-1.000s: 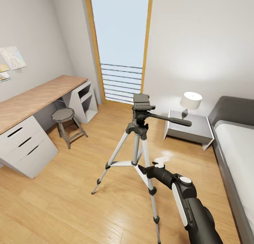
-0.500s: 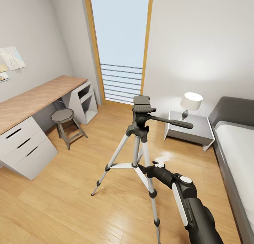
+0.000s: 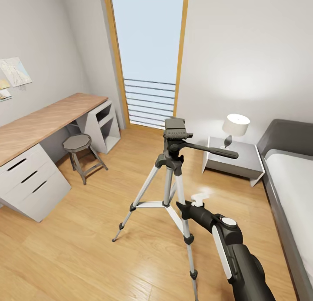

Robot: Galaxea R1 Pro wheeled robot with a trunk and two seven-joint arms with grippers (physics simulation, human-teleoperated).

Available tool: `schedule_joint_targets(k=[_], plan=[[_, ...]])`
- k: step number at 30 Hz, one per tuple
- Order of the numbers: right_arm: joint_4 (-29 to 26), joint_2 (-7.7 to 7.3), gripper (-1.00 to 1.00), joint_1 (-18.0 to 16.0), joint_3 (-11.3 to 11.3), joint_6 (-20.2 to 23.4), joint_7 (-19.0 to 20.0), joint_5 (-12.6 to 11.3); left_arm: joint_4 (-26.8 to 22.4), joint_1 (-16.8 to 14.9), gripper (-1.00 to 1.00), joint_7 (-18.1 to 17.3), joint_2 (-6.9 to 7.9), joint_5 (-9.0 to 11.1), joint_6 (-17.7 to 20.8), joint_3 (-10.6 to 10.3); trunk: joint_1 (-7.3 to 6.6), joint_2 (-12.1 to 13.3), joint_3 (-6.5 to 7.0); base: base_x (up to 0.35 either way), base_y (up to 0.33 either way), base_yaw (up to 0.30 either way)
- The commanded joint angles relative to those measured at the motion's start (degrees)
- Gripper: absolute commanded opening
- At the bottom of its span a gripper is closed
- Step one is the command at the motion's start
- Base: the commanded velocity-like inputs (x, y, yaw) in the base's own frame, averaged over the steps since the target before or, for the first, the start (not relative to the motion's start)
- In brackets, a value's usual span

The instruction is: Attach the digital camera to the camera tripod in the bedroom.

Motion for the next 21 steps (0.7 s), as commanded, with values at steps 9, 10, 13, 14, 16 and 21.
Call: schedule_joint_targets(k=[9,10,13,14,16,21], plan=[[-0.33,0.21,-1.0,-0.05,0.03,0.21,-0.02,0.22,-0.01,-0.02,-1.0,0.1,0.0,0.41,-0.09,-0.47,0.03,-0.1,-0.09,0.0,0.0,0.0],[-0.34,0.21,-1.0,-0.05,0.05,0.2,0.0,0.22,-0.01,-0.02,-1.0,0.1,0.0,0.41,-0.09,-0.47,0.03,-0.1,-0.09,0.0,0.0,0.0],[-0.41,0.17,-1.0,-0.05,0.12,0.19,0.03,0.22,-0.01,-0.02,-1.0,0.1,0.0,0.42,-0.1,-0.47,0.03,-0.1,-0.09,0.0,0.0,0.0],[-0.46,0.16,-1.0,-0.05,0.14,0.16,0.03,0.22,-0.01,-0.02,-1.0,0.1,0.0,0.42,-0.1,-0.47,0.03,-0.1,-0.09,0.0,0.0,0.0],[-0.66,0.16,-1.0,-0.05,0.0,-0.19,0.04,0.22,-0.01,-0.02,-1.0,0.1,0.0,0.43,-0.08,-0.47,0.03,-0.1,-0.09,0.0,0.0,0.0],[-0.72,-0.14,-1.0,-0.05,-0.08,-1.95,0.05,0.22,-0.01,-0.02,-1.0,0.1,0.0,0.43,-0.08,-0.47,0.03,-0.1,-0.09,0.0,0.0,0.0]])
